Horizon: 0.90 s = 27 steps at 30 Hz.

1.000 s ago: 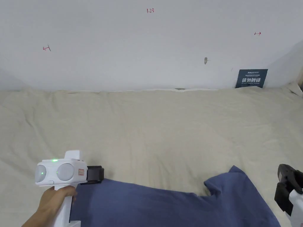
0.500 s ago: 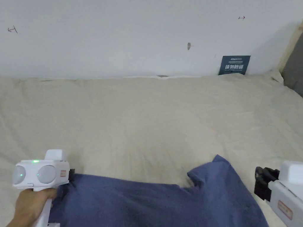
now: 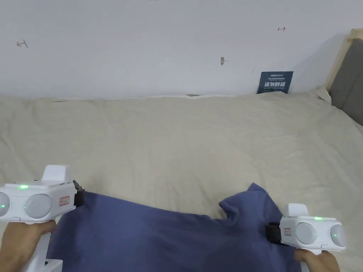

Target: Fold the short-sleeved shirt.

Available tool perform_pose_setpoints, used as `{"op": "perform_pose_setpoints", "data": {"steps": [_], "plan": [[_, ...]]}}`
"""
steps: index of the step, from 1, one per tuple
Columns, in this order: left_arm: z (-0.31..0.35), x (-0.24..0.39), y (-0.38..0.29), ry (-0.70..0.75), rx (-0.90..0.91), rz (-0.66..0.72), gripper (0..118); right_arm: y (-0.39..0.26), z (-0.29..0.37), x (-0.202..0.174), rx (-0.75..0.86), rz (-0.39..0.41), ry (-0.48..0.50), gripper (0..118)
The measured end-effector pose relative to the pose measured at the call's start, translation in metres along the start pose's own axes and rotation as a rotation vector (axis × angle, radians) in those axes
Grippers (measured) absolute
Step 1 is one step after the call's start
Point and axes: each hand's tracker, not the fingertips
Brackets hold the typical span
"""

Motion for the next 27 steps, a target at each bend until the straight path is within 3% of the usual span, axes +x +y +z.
{"op": "perform_pose_setpoints", "data": {"steps": [1, 2, 6, 15, 24, 27], "plan": [[0.002, -0.001, -0.002, 0.0, -0.002, 0.004, 3, 0.001, 0.005, -0.002, 0.008, 0.05, 0.019, 39], [0.005, -0.002, -0.004, 0.002, -0.003, 0.011, 3, 0.0, 0.004, -0.001, 0.019, 0.086, 0.028, 5], [0.013, -0.006, -0.012, 0.02, -0.002, 0.046, 3, -0.001, 0.031, -0.008, 0.066, 0.118, 0.022, 5], [0.087, -0.027, -0.009, 0.05, 0.107, 0.147, 3, 0.019, 0.175, -0.01, 0.401, 0.142, 0.066, 5], [0.197, -0.066, 0.064, 0.129, 0.344, 0.191, 3, 0.095, 0.28, 0.0, 0.741, 0.145, 0.116, 5], [0.236, -0.077, 0.095, 0.154, 0.436, 0.188, 3, 0.103, 0.35, -0.032, 0.856, 0.127, 0.117, 5]]}}
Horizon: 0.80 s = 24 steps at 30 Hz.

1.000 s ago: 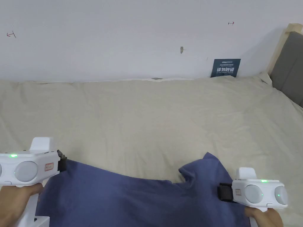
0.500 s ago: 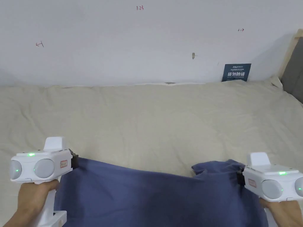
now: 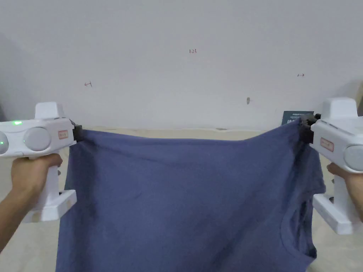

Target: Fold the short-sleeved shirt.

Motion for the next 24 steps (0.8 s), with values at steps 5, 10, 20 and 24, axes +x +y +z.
{"op": "perform_pose_setpoints", "data": {"steps": [5, 10, 20, 24], "plan": [[0.02, -0.006, 0.061, 0.015, 0.118, 0.034, 3, 0.069, 0.014, -0.012, 0.147, -0.03, -0.01, 5], [0.022, -0.006, 0.101, 0.017, 0.203, 0.044, 3, 0.121, 0.013, -0.015, 0.234, -0.056, -0.009, 5], [-0.025, -0.005, 0.078, 0.028, 0.191, 0.049, 3, 0.096, -0.032, -0.006, 0.233, -0.054, 0.014, 5], [-0.057, -0.005, 0.031, 0.027, 0.113, 0.046, 3, 0.045, -0.06, -0.002, 0.134, -0.05, 0.026, 5]]}}
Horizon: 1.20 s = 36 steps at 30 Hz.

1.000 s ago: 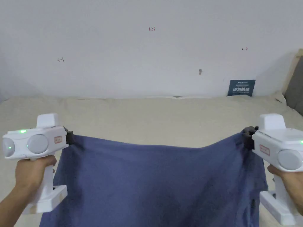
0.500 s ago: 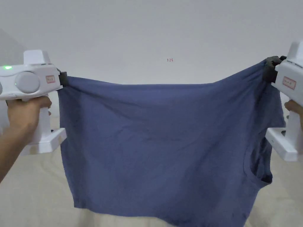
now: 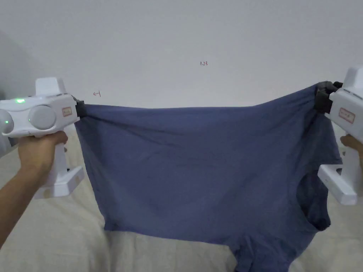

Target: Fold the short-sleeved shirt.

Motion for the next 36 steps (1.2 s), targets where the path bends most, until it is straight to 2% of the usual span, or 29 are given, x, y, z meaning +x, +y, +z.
{"op": "perform_pose_setpoints", "data": {"steps": [5, 11, 22, 29, 36], "plan": [[-0.009, -0.002, -0.073, -0.013, -0.101, 0.006, 3, -0.077, -0.008, 0.004, -0.142, -0.035, 0.01, 5], [0.017, -0.015, -0.154, -0.024, -0.219, 0.006, 3, -0.156, 0.019, 0.009, -0.279, -0.097, 0.032, 5], [0.122, -0.061, -0.277, -0.008, -0.446, 0.025, 3, -0.242, 0.149, 0.017, -0.473, -0.157, 0.094, 5], [0.183, -0.078, -0.328, 0.021, -0.549, 0.022, 3, -0.293, 0.227, 0.027, -0.597, -0.203, 0.087, 5], [0.228, -0.082, -0.368, 0.037, -0.639, -0.045, 3, -0.342, 0.287, 0.034, -0.739, -0.238, 0.045, 5]]}}
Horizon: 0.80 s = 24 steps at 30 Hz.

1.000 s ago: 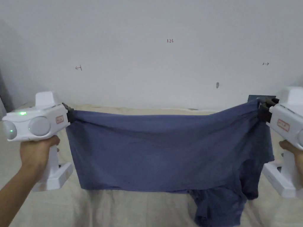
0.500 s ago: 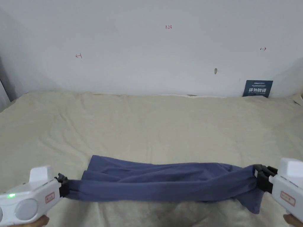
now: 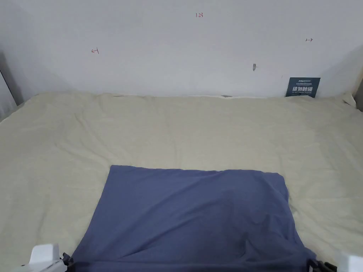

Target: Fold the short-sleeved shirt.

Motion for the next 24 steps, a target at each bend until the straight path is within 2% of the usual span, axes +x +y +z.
{"op": "perform_pose_setpoints", "data": {"steps": [6, 9, 13, 14, 15, 16, 17, 18, 19, 20, 24], "plan": [[-0.018, -0.003, -0.028, 0.016, -0.104, 0.009, 3, -0.036, -0.014, 0.003, -0.152, -0.046, -0.059, 5], [-0.029, -0.003, -0.034, 0.019, -0.14, 0.027, 3, -0.042, -0.024, -0.007, -0.214, -0.064, -0.083, 5], [-0.026, 0.002, -0.03, 0.043, -0.135, 0.019, 5, -0.036, -0.029, -0.006, -0.22, -0.055, -0.104, 6], [-0.024, 0.002, -0.027, 0.037, -0.141, 0.019, 12, -0.032, -0.021, -0.015, -0.215, -0.039, -0.112, 14], [-0.023, 0.002, -0.023, 0.038, -0.154, 0.03, 23, -0.026, -0.01, -0.027, -0.197, -0.01, -0.13, 26], [-0.021, 0.002, -0.018, 0.042, -0.158, 0.047, 46, -0.019, -0.003, -0.033, -0.165, 0.014, -0.148, 42], [-0.013, 0.002, -0.013, 0.03, -0.148, 0.065, 86, -0.011, 0.003, -0.038, -0.134, 0.028, -0.154, 67], [-0.005, 0.003, -0.007, 0.003, -0.112, 0.088, 108, -0.001, 0.01, -0.043, -0.095, 0.041, -0.152, 83], [0.005, 0.006, 0.0, -0.017, -0.042, 0.097, 115, 0.01, 0.018, -0.048, -0.05, 0.047, -0.153, 97], [0.015, 0.009, 0.008, -0.027, 0.023, 0.107, 115, 0.02, 0.027, -0.053, 0.006, 0.051, -0.151, 105], [0.054, 0.026, 0.048, -0.067, 0.192, 0.095, 114, 0.066, 0.058, -0.07, 0.207, 0.072, -0.141, 104]]}}
